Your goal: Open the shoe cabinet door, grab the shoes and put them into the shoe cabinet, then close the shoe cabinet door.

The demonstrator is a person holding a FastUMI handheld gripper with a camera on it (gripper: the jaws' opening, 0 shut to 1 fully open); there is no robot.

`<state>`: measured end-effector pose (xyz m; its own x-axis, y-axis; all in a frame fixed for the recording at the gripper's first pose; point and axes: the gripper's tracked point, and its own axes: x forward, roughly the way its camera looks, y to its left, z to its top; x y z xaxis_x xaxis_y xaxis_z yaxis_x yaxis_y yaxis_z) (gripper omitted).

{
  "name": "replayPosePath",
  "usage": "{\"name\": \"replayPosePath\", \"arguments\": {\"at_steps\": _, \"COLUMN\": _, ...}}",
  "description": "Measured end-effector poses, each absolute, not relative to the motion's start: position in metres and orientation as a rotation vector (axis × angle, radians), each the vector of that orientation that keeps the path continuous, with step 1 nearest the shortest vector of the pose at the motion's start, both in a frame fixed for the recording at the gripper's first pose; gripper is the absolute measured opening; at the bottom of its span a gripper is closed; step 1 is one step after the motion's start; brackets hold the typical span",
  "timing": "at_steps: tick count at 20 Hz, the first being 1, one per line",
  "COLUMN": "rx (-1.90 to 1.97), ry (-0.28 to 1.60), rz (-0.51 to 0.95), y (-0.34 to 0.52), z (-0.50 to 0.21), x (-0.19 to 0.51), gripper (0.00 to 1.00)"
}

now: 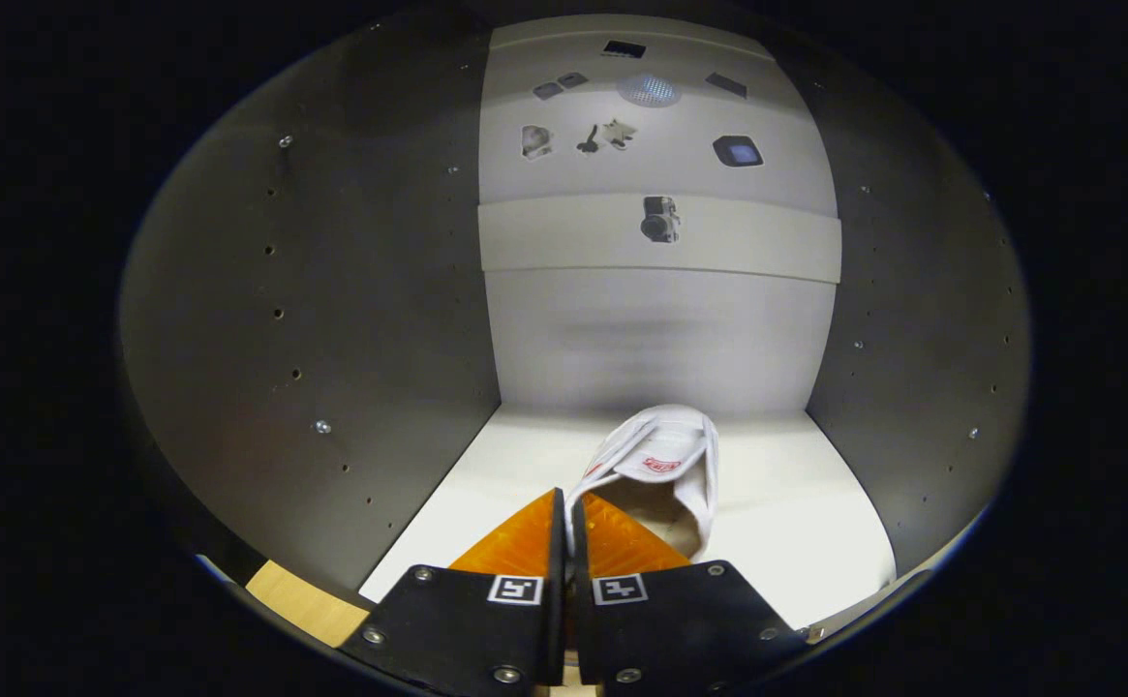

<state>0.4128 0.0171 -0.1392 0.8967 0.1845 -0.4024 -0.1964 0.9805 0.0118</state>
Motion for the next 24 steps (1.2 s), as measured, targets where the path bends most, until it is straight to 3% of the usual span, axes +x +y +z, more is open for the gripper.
{"name": "replayPosePath", "arguments": {"at_steps": 4, "rx": -0.029, "ry": 0.409, "rz": 0.198, "y": 0.020, "z": -0.137, "x": 0.412, "gripper": 0.19}}
{"name": "replayPosePath", "arguments": {"at_steps": 11, "rx": -0.046, "ry": 0.376, "rz": 0.184, "y": 0.025, "z": -0.128, "x": 0.401, "gripper": 0.64}}
{"name": "replayPosePath", "arguments": {"at_steps": 17, "rx": -0.029, "ry": 0.269, "rz": 0.156, "y": 0.024, "z": -0.083, "x": 0.369, "gripper": 0.85}}
{"name": "replayPosePath", "arguments": {"at_steps": 24, "rx": -0.025, "ry": 0.140, "rz": 0.092, "y": 0.005, "z": -0.018, "x": 0.262, "gripper": 0.93}}
